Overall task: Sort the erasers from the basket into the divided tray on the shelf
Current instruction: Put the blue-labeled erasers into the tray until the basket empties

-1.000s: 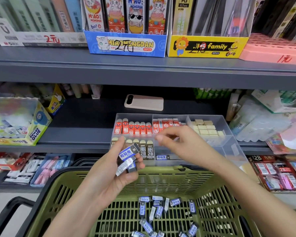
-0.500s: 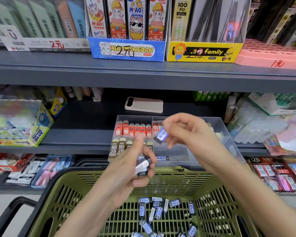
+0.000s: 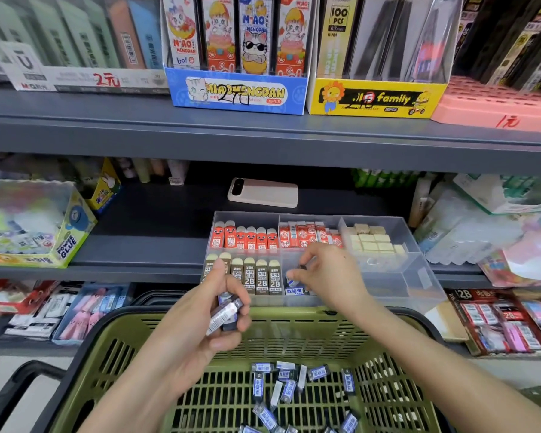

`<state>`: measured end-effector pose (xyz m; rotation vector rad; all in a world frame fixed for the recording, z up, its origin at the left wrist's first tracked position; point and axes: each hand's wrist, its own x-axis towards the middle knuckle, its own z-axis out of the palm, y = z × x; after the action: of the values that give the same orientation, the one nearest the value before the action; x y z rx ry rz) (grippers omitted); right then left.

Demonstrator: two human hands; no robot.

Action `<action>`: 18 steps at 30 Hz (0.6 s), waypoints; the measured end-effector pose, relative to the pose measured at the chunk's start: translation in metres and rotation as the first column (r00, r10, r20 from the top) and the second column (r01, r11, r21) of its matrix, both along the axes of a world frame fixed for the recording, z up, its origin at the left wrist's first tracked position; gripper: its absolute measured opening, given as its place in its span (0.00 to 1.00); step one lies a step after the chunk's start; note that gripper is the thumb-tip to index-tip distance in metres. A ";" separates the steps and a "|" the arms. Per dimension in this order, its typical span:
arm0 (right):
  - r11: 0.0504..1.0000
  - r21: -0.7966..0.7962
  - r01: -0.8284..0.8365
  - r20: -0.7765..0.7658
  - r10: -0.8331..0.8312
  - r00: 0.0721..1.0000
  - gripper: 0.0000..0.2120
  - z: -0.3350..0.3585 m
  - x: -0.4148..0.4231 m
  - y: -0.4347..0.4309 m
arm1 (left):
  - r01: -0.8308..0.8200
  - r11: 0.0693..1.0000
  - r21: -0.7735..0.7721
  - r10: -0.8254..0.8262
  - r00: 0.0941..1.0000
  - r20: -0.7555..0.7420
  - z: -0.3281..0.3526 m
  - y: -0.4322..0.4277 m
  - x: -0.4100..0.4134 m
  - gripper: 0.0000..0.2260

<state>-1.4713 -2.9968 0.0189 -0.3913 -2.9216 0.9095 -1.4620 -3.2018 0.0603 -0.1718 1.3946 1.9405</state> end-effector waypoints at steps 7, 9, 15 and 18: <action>0.971 0.207 -0.121 0.178 0.084 0.980 0.09 0.005 -0.007 0.004 | -0.053 0.997 0.054 0.049 0.996 0.073 0.002 0.002 -0.002 0.17; 0.966 0.213 -0.145 0.211 0.099 0.972 0.13 0.004 -0.008 0.005 | -0.087 0.991 0.106 0.076 0.992 0.104 0.004 0.003 -0.001 0.12; 0.954 0.241 -0.180 0.091 0.163 0.982 0.14 0.021 0.000 0.000 | -0.196 0.952 0.235 0.151 0.969 0.196 0.011 0.004 -0.003 0.16; 0.951 -0.122 -0.285 -0.119 0.271 0.955 0.17 0.040 0.015 -0.013 | -0.188 0.955 0.231 0.150 0.973 0.174 0.011 0.008 -0.003 0.23</action>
<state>-1.4565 -3.0093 0.0594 0.0657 -2.8745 1.1325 -1.4645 -3.1943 0.0715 -0.3257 1.0564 2.1730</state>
